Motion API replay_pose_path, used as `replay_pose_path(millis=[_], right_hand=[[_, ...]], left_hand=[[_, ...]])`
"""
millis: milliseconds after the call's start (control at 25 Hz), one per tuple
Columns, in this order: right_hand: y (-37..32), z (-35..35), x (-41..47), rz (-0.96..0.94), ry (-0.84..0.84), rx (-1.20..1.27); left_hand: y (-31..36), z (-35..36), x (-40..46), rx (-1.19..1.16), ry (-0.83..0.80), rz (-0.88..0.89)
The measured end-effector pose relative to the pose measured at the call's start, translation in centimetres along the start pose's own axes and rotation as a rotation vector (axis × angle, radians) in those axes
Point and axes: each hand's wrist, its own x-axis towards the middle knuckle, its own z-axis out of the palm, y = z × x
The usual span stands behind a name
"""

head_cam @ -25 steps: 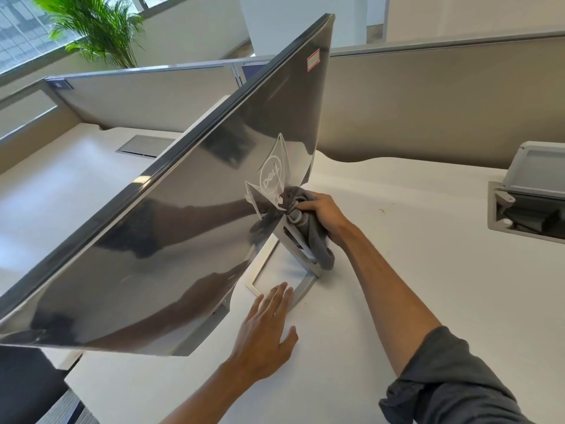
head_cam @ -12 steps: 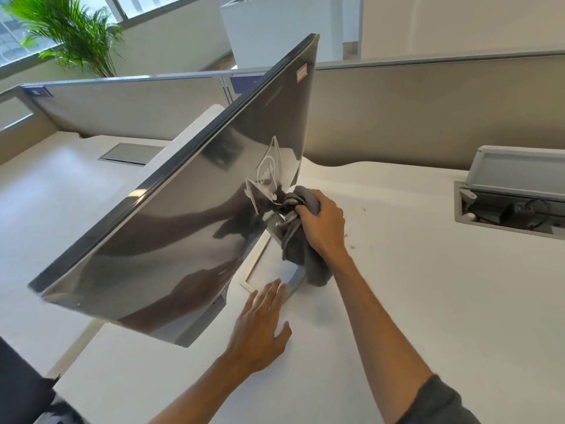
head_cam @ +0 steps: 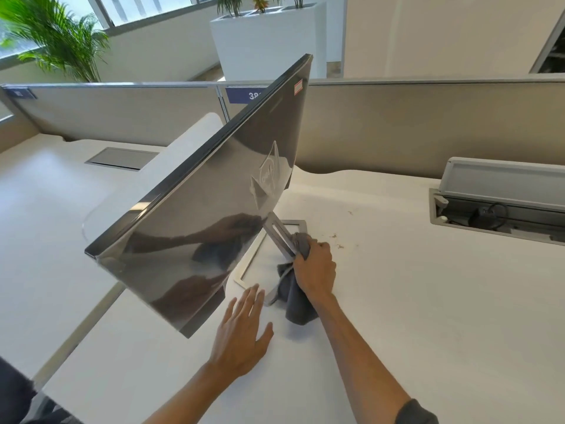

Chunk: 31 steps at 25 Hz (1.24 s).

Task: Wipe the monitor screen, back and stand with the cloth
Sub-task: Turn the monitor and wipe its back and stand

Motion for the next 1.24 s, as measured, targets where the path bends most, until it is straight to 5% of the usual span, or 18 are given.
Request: replay_pose_path(millis=[120,280,440,600,800,1240], right_hand=[[-3.3,0.3,-1.1,-0.201,0.102,0.073],[-3.1,4.3,-4.9,-0.361,0.058,-0.155],[-0.8,2.8,-5.0,-0.142,0.020,-0.170],[-4.0,2.1,-5.8,-0.189,0.055,0.230],[-5.8,4.5,-5.7,0.046,-0.179,0.617],[-3.1,5.4,-8.3,-0.186,-0.336,0.414]], left_hand=[[-1.1,0.3,-0.6,0.024,-0.012,-0.039],[-1.8,0.1,-1.0,-0.103,-0.021,-0.067],[-2.7,0.6,-1.5,-0.066,-0.068,-0.124],[-3.5,1.2,-2.0,-0.098,-0.083,-0.103],[-2.5,0.1,-3.4,-0.264,0.010,-0.166],[-2.8,0.0,-3.7,-0.267,0.057,-0.115]])
